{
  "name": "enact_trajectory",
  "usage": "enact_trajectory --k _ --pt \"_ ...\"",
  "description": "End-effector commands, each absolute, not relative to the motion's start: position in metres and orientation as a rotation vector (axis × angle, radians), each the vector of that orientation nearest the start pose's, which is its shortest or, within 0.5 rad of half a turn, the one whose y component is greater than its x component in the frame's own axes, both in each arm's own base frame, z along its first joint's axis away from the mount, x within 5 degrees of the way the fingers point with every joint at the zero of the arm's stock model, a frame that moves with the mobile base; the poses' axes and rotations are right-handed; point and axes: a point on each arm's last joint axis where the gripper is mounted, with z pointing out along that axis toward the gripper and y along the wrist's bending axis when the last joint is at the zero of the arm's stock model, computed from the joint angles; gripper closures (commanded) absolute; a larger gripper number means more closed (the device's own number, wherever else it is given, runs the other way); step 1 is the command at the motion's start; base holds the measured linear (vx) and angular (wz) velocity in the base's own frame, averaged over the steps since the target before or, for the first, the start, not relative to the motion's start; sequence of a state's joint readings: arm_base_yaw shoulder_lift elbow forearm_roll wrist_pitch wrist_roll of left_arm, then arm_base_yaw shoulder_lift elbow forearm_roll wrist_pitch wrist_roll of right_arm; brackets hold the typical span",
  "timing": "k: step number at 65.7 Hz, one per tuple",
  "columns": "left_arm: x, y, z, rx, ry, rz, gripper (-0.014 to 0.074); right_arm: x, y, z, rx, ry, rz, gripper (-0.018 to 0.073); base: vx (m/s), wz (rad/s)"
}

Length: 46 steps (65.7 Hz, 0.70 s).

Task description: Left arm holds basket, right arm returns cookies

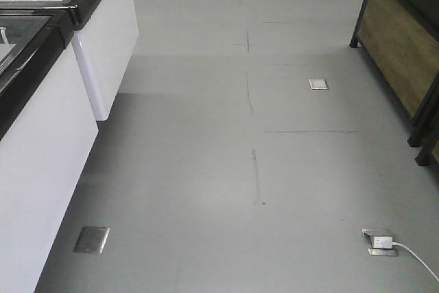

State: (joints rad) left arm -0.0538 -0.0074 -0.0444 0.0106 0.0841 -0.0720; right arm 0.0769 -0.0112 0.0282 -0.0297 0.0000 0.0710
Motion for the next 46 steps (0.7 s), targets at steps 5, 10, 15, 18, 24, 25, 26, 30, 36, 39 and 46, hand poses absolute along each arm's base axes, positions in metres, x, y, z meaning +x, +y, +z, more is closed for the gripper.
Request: enact_trajectory --k 5,10,15,18,24,25,26,30,36,39,46 --pt "0.051 -0.003 0.266 -0.016 1.399 -0.108 0.0603 0.056 0.004 0.206 -0.034 1.432 0.081 0.057 0.0 0.0" --pt "0.059 -0.003 0.281 -0.016 1.446 -0.107 0.0603 0.056 0.004 0.206 -0.034 1.432 0.081 0.057 0.0 0.0" --pt "0.067 -0.004 0.295 -0.017 1.492 -0.105 0.0603 0.056 0.004 0.206 -0.034 1.432 0.081 0.057 0.0 0.0" --pt "0.076 -0.004 0.303 -0.017 1.536 -0.104 0.0603 0.056 0.004 0.206 -0.034 1.432 0.081 0.057 0.0 0.0" --pt "0.093 -0.005 0.311 -0.019 1.639 -0.1 0.0603 0.056 0.004 0.206 -0.034 1.432 0.081 0.057 0.0 0.0" --pt "0.096 -0.005 0.314 -0.019 1.65 -0.099 0.0603 0.056 0.004 0.206 -0.034 1.432 0.081 0.057 0.0 0.0" --pt "0.099 -0.005 0.315 -0.019 1.667 -0.099 0.0603 0.056 0.004 0.206 -0.034 1.432 0.081 0.057 0.0 0.0" --pt "0.111 -0.006 0.316 -0.02 1.736 -0.096 0.0603 0.056 0.004 0.206 -0.034 1.432 0.081 0.057 0.0 0.0" --pt "0.125 -0.007 0.315 -0.02 1.793 -0.093 0.0603 0.056 0.004 0.206 -0.034 1.432 0.081 0.057 0.0 0.0" --pt "0.132 -0.007 0.31 -0.019 1.829 -0.091 0.0603 0.056 0.004 0.206 -0.034 1.432 0.081 0.057 0.0 0.0" --pt "0.143 -0.008 0.302 -0.018 1.879 -0.086 0.0603 0.056 0.004 0.206 -0.034 1.432 0.081 0.057 0.0 0.0"
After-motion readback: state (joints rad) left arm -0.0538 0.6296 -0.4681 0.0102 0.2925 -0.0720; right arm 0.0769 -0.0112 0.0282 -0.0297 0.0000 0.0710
